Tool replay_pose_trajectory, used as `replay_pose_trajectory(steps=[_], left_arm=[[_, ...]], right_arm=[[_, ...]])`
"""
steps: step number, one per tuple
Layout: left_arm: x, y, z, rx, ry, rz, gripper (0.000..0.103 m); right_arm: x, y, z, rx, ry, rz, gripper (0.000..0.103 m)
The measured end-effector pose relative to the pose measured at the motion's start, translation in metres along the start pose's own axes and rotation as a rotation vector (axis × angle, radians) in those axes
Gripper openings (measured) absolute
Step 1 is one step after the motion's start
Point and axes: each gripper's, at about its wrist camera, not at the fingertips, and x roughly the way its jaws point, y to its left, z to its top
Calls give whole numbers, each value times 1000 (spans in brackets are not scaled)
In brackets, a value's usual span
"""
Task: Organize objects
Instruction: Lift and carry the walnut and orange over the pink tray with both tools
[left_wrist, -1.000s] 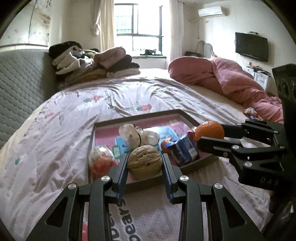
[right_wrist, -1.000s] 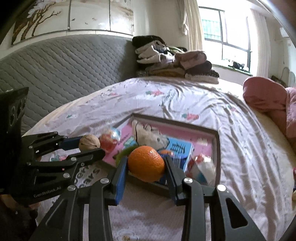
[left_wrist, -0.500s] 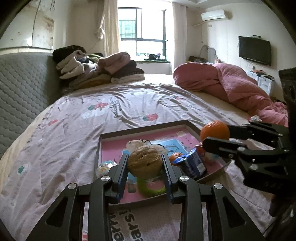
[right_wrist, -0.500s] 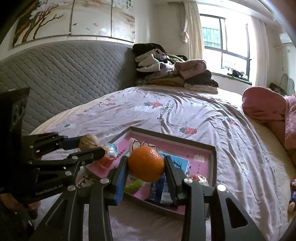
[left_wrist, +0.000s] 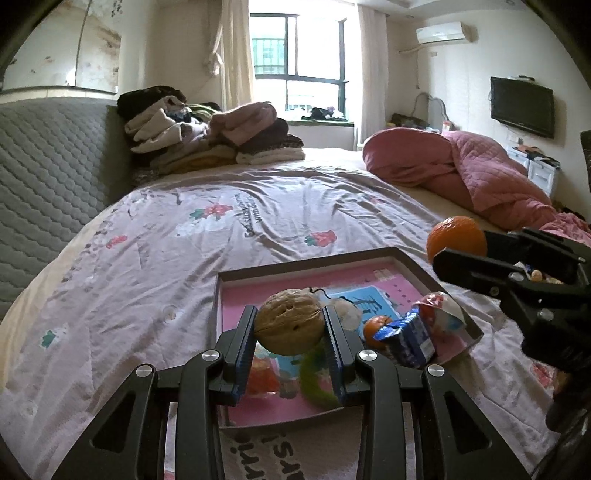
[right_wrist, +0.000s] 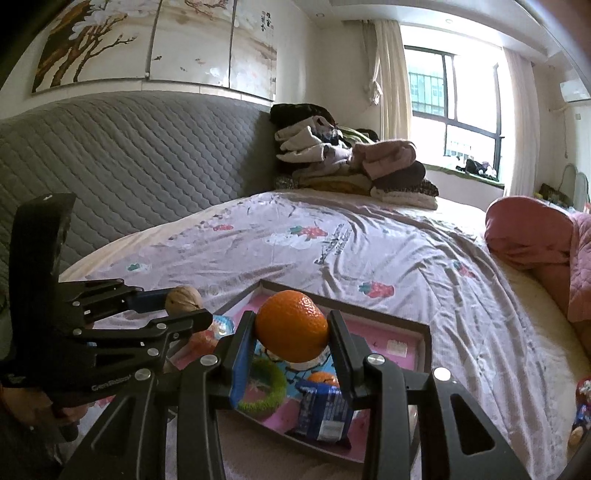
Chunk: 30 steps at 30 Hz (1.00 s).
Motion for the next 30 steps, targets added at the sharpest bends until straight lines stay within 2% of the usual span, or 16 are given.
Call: replay_pose_trajectory(steps=[12,20,30], left_arm=[[7,25,9,-27,-5,41,35],[23,36,-1,-55,41,63,35],[32,20,-22,-25,93,36,35]], right_arm=[[4,-4,9,1,-36,3,39],[22,2,2,-5,7,13,39],[48,11,-23,-28,100,32,39]])
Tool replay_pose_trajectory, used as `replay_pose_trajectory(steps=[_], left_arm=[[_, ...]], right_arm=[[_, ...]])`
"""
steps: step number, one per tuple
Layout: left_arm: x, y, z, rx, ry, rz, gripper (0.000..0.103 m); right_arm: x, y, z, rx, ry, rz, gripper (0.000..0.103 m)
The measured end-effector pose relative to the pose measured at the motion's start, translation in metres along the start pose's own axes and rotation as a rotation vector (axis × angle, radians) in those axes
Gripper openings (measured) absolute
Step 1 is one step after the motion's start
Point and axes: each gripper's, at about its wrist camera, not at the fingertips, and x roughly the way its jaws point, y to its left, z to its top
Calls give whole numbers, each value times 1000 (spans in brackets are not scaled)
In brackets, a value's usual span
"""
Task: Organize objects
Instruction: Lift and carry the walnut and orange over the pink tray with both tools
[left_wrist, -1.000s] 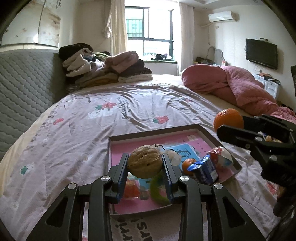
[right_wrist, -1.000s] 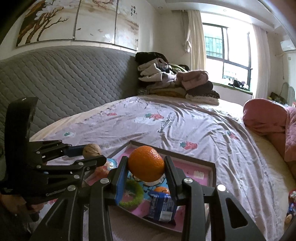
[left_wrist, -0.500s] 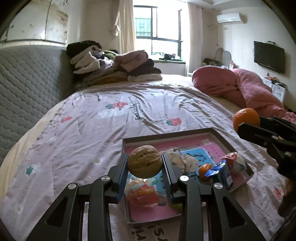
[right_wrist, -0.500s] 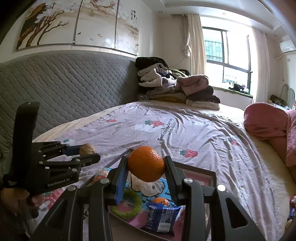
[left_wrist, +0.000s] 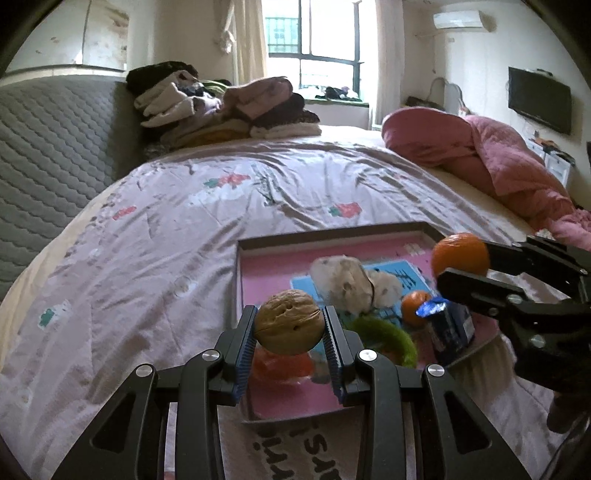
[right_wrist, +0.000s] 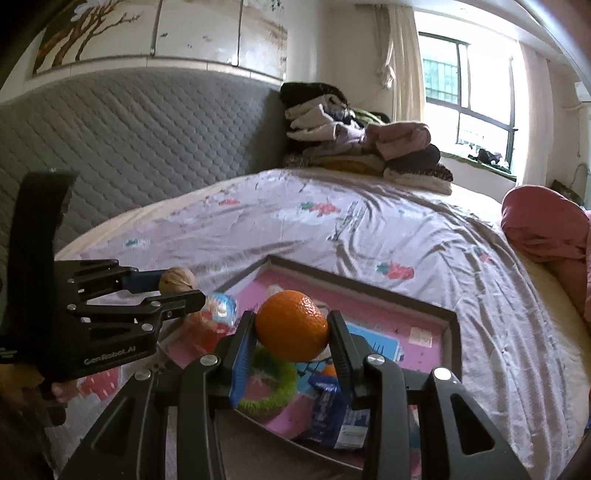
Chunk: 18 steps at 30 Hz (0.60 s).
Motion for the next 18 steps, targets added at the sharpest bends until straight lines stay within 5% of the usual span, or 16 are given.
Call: replay_pose_trajectory(steps=[18], left_arm=[[14,-22,-24,45,66,-42,35]], right_arm=[[33,-1,-24,-18,119,12,39]])
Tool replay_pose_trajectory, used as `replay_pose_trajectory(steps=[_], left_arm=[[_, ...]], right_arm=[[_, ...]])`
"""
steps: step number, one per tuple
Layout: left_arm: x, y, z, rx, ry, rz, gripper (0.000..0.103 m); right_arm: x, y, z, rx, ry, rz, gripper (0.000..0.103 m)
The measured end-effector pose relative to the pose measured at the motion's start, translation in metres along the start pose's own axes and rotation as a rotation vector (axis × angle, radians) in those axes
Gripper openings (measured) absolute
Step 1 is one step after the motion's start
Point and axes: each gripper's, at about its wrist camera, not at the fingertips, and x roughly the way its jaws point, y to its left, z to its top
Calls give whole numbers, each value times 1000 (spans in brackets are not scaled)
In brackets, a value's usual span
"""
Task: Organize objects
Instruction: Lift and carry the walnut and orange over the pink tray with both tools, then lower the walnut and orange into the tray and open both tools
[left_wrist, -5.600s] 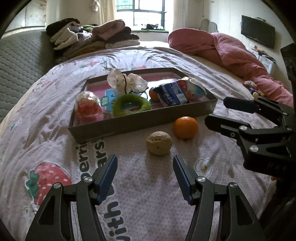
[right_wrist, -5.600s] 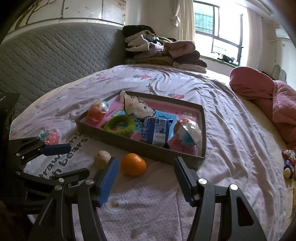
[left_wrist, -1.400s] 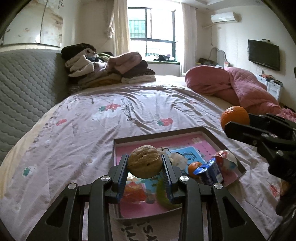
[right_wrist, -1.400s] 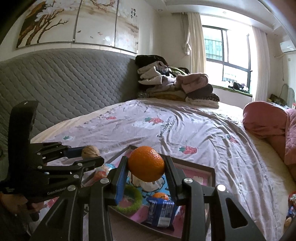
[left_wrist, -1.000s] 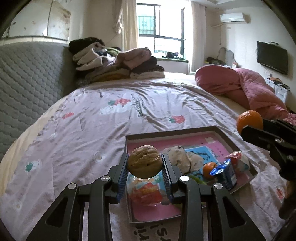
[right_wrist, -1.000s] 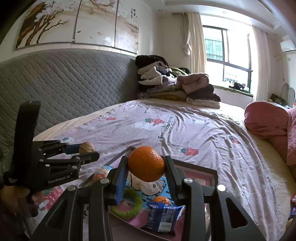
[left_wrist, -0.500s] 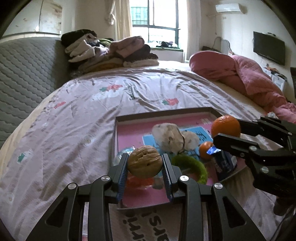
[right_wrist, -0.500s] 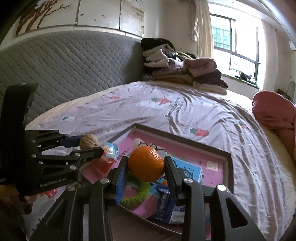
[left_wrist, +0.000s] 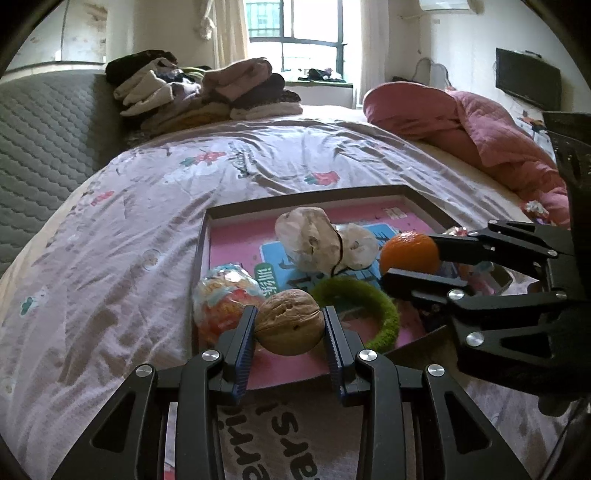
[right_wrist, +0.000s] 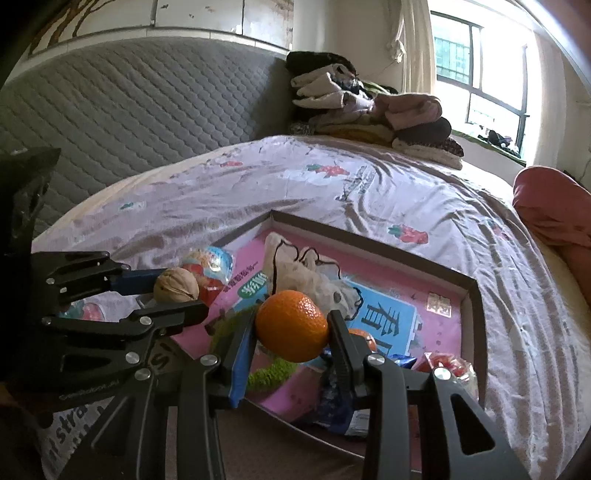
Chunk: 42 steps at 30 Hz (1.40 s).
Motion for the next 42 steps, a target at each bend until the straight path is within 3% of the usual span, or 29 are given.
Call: replay_pose_trajectory(steps=[27,42], left_arm=[[20,-4,-10,21,53,17,35],[24,0,-10,-2,58,-7,35]], right_arm=[[16,23,-14,-187,80,-19,39],[16,21,-14,-152,86,-5,39]])
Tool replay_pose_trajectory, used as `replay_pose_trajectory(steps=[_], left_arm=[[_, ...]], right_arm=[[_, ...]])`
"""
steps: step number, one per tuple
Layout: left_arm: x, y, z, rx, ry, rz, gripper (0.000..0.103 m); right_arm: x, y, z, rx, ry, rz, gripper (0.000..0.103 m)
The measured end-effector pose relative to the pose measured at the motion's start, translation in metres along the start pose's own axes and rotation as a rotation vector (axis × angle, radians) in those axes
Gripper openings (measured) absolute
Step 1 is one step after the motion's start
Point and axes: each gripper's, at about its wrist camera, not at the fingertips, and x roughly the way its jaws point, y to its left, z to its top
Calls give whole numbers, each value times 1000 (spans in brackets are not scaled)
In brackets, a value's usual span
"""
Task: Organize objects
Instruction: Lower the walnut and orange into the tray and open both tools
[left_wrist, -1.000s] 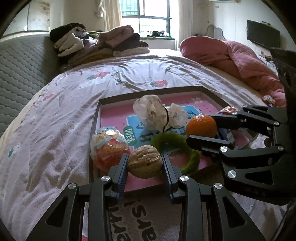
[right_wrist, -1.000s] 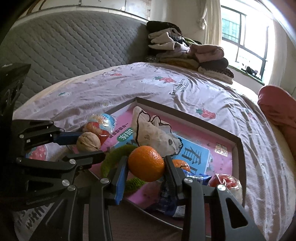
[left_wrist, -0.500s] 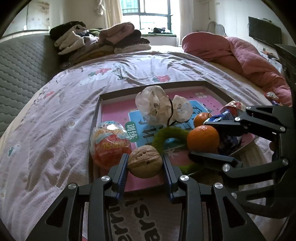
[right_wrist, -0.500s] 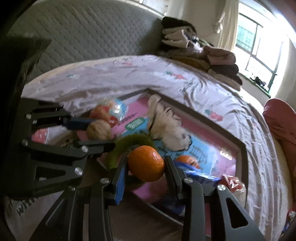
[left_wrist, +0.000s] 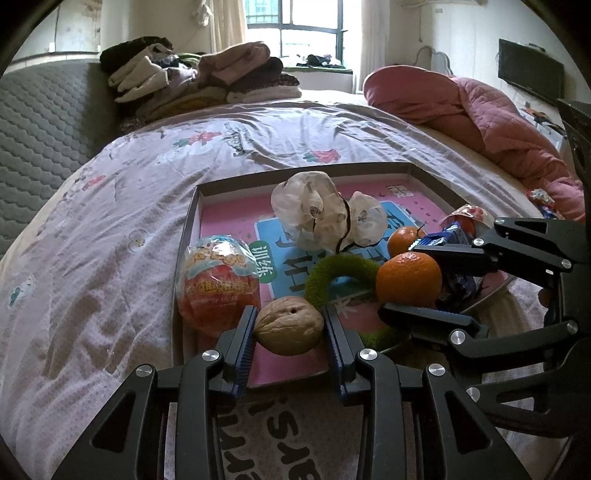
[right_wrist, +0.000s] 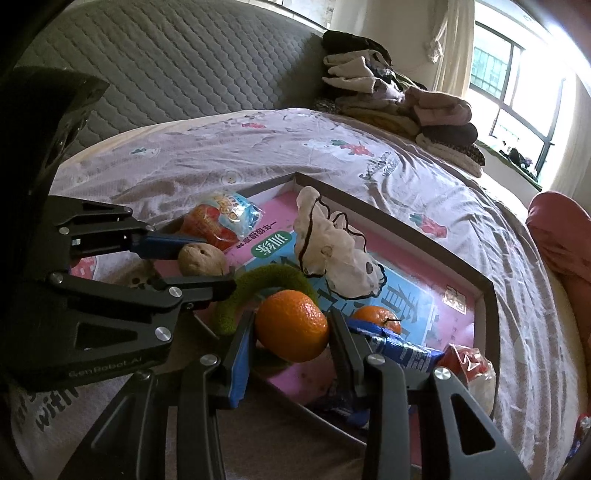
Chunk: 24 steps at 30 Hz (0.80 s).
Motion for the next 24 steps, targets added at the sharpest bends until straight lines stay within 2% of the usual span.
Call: replay_pose_trajectory(steps=[24], left_arm=[[0,7,2,-30,19,-13,36]], right_arm=[[-3,-1,2,15,17,-24,40]])
